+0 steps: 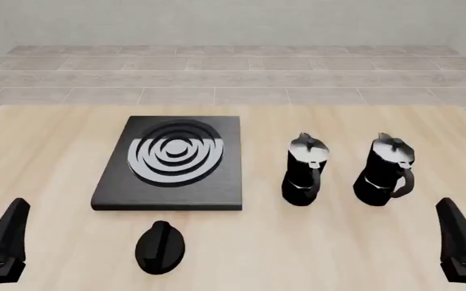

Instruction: Put both moka pots on the stove.

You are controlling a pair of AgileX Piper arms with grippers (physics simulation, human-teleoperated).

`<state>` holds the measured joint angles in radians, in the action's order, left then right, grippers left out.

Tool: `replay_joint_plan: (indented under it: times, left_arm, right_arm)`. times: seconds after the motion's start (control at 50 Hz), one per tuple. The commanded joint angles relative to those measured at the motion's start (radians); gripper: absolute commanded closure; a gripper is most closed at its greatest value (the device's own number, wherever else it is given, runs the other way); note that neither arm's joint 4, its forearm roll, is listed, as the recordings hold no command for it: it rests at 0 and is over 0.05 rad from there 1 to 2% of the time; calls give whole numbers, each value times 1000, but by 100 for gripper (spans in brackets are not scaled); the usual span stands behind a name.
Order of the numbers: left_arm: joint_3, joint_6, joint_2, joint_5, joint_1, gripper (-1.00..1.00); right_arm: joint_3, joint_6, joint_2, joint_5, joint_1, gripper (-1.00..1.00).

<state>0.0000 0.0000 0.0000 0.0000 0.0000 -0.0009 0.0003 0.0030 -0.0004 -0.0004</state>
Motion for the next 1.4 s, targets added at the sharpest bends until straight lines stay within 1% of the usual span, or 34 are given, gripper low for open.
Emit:
replay_joint_plan:
  times: [0.02, 0.24, 0.26, 0.3, 0.32, 0.34, 0.4, 0.42, 0.46, 0.5, 0.54, 0.56, 0.58, 0.6, 0.62, 0.64, 0.66, 0.68, 0.76, 0.8, 0.84, 0.86, 0.88, 0.94, 1.0, 1.08, 1.18, 1.22, 1.28, 1.32, 1.4]
  left_arm:
    - [0, 0, 0, 0, 0, -100]
    - [0, 0, 0, 0, 0, -100]
    - [0, 0, 0, 0, 0, -100]
    - [0, 0, 0, 0, 0, -100]
    - [0, 0, 0, 0, 0, -100]
    - [0, 0, 0, 0, 0, -100]
    - [0, 0, 0, 0, 0, -100]
    - [0, 0, 0, 0, 0, -100]
    - [0, 0, 0, 0, 0, -100]
    - [0, 0, 0, 0, 0, -100]
    - [0, 0, 0, 0, 0, -100]
    - [0, 0, 0, 0, 0, -100]
    - [0, 0, 0, 0, 0, -100]
    - [0, 0, 0, 0, 0, -100]
    - [0, 0, 0, 0, 0, -100]
    - [0, 0, 0, 0, 0, -100]
    - [0, 0, 0, 0, 0, -100]
    - [0, 0, 0, 0, 0, -100]
    - [0, 0, 0, 0, 0, -100]
    - [0, 0, 0, 0, 0, -100]
    - [0, 0, 0, 0, 0, -100]
    - [0, 0, 0, 0, 0, -100]
    - [0, 0, 0, 0, 0, -100]
    - [0, 0, 0, 0, 0, -100]
    - [0, 0, 0, 0, 0, -100]
    - [0, 0, 0, 0, 0, -100]
    - [0, 0, 0, 0, 0, -100]
    - [0, 0, 0, 0, 0, -100]
    - [0, 0, 0, 0, 0, -100]
    - [0, 0, 0, 0, 0, -100]
    - [0, 0, 0, 0, 0, -100]
  right_arm:
    - [-2, 1, 14, -2, 0, -100]
    - [-1, 4, 16, 2, 5, -100]
    - [-5, -15, 27, -3, 33, -100]
    - [-10, -16, 48, -18, 46, -100]
    - [-13, -12, 76, -30, 68, -100]
    - [-16, -17, 70, -22, 77, -100]
    - [-25, 4, 126, -43, 107, -100]
    - [-46, 16, 172, -46, 145, -100]
    - [-48, 6, 177, -46, 170, -100]
    - [-51, 26, 214, -63, 172, -100]
    - [-60, 21, 209, -54, 195, -100]
    - [-64, 42, 227, -61, 196, -100]
    - [-66, 40, 229, -63, 203, -100]
    - [-71, 38, 244, -74, 229, -100]
    - [-73, 54, 265, -83, 226, -100]
    - [-72, 43, 259, -83, 232, -100]
    - [-71, 45, 265, -86, 245, -100]
    - [-73, 62, 290, -96, 257, -100]
    - [-76, 57, 302, -101, 270, -100]
    - [-82, 71, 322, -106, 274, -100]
    - [-81, 64, 321, -107, 287, -100]
    - [-80, 84, 346, -120, 287, -100]
    - [-78, 80, 351, -128, 289, -100]
    - [-82, 98, 385, -146, 292, -100]
    - [-79, 101, 395, -150, 302, -100]
    - [-77, 111, 439, -183, 314, -100]
    - [-87, 109, 487, -215, 335, -100]
    - [-86, 124, 534, -244, 341, -100]
    - [-91, 122, 571, -272, 349, -100]
    - [-89, 138, 629, -314, 358, -100]
    - [-84, 119, 678, -373, 384, -100]
